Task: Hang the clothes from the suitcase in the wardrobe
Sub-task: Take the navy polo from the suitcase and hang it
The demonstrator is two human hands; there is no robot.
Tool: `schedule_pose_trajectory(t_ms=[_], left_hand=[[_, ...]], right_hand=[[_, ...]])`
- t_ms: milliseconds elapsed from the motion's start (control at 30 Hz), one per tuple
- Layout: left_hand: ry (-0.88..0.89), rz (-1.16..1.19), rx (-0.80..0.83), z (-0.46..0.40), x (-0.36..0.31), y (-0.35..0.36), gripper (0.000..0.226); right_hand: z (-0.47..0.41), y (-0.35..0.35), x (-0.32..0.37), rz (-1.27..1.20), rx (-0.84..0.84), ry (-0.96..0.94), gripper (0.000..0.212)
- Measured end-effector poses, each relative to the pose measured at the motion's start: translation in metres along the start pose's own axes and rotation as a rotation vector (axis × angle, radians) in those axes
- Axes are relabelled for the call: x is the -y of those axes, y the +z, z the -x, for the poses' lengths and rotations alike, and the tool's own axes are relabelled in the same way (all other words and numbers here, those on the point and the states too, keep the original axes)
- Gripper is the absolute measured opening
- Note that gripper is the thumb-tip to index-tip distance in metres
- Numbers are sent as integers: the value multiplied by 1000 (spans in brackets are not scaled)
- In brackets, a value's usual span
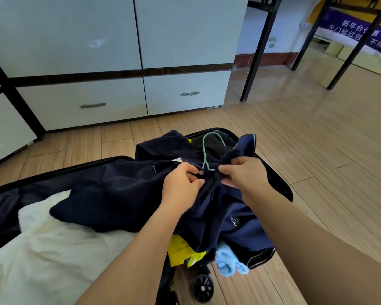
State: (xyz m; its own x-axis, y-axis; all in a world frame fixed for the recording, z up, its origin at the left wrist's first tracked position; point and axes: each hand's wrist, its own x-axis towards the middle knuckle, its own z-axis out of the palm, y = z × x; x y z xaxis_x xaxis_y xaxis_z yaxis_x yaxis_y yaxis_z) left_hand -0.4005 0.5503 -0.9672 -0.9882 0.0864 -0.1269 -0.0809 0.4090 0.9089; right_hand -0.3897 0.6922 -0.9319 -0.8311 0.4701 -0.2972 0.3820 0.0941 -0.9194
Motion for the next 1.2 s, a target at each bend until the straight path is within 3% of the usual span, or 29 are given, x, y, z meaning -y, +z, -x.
schedule_pose_trajectory(t_ms=[100, 233, 333, 567, 700, 767, 833, 933, 1200], left_hand=[[-6, -26, 33, -2, -4, 2, 22], [-28, -94, 107, -1, -4, 5, 25], [-42, -81, 70, -1, -4, 8, 12], [-55, -156, 52, -5, -7, 7, 1], [-56, -135, 45, -3, -14, 8, 6], [-34, -83, 50, -1, -21, 6, 11], [-1, -113, 51, 0, -28, 4, 18], [19, -175, 4, 0, -34, -2, 19], [104, -203, -8, 0, -35, -14, 13]], right_hand=[[3, 6, -5, 85, -53, -115, 21], [8, 17, -13, 193, 69, -77, 32], [12, 20, -13, 248, 144, -95, 35], [18, 15, -12, 458, 223, -221, 18], [16, 12, -13, 404, 192, -210, 19], [13, 9, -12, 386, 158, -234, 4], [12, 6, -9, 394, 140, -262, 3], [15, 7, -7, 286, 166, -252, 18], [21, 5, -2, 5, 270, -178, 19]])
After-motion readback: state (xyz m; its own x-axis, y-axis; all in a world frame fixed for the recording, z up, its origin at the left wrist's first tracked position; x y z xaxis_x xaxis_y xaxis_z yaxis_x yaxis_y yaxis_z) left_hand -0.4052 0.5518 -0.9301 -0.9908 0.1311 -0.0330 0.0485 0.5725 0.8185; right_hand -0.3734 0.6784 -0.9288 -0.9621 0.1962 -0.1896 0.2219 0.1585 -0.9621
